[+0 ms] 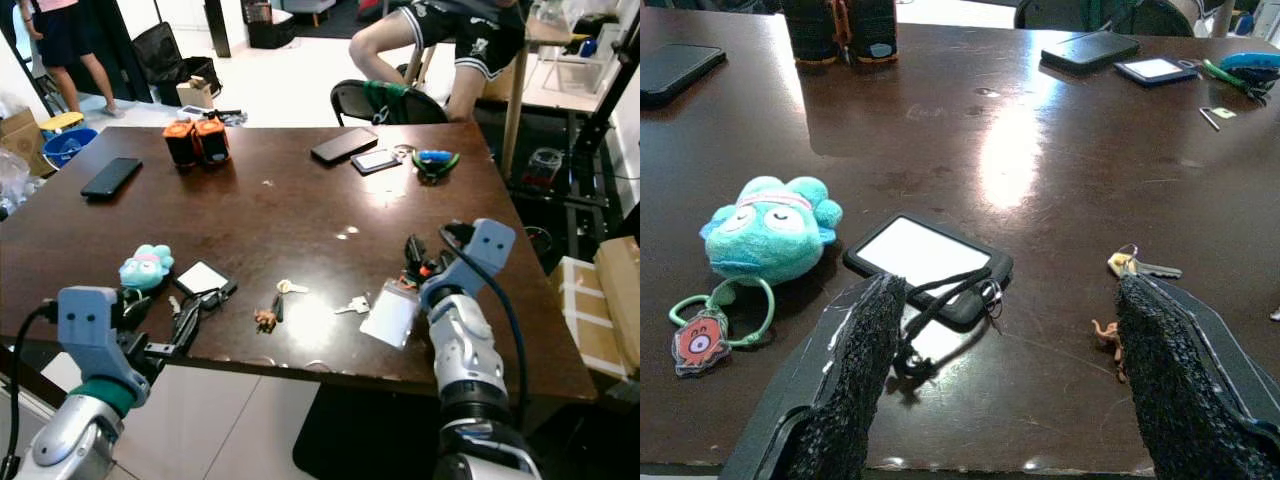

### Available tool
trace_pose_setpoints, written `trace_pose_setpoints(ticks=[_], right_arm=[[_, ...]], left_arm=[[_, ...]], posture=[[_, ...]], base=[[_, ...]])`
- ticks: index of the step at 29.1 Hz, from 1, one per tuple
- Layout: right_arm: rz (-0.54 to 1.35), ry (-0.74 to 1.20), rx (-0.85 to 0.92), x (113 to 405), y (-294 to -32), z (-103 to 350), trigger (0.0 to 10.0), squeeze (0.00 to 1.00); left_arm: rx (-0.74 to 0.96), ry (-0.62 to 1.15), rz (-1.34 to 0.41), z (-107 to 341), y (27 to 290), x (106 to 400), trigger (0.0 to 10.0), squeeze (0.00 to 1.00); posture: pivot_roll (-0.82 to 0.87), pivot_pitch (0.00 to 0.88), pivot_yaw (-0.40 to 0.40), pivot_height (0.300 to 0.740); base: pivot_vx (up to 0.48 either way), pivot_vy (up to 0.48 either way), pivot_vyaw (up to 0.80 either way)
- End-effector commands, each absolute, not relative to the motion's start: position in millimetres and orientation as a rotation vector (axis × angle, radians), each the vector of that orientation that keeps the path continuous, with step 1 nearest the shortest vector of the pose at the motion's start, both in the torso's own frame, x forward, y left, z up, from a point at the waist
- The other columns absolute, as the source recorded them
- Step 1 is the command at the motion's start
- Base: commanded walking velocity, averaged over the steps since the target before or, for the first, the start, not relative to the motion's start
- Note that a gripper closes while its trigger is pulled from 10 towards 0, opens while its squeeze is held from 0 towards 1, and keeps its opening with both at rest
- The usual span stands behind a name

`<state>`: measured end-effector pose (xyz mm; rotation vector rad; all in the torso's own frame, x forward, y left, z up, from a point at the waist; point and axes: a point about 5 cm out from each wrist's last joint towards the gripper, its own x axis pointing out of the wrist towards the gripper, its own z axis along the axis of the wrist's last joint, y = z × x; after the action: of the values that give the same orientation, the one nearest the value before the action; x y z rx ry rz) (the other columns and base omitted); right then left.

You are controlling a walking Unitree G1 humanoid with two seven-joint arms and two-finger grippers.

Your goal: Hang keys on a hook

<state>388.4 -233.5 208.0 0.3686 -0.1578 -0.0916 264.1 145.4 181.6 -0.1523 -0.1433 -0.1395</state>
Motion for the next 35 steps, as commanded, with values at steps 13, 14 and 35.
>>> trace_pose_setpoints(ticks=[13,14,35], right_arm=[[-0.089,-0.026,0.370,369.3,-214.7,151.4,10.0,0.00],[-0.085,-0.015,0.367,367.3,-212.2,146.8,10.0,0.00],[-0.002,0.132,0.355,328.4,-169.0,86.2,10.0,0.00]], left_arm=[[-0.044,-0.053,0.012,159.9,166.0,273.6,10.0,0.00],[-0.042,-0.045,0.020,159.1,167.5,274.4,10.0,0.00],[0.061,0.019,0.060,144.3,175.9,272.6,10.0,0.00]], posture=[[-0.13,0.000,0.146,0.740],[-0.13,0.000,0.146,0.740],[-0.10,0.000,0.128,0.740]], base=[[0.000,0.000,0.00],[0.000,0.000,0.00],[0.000,0.000,0.00]])
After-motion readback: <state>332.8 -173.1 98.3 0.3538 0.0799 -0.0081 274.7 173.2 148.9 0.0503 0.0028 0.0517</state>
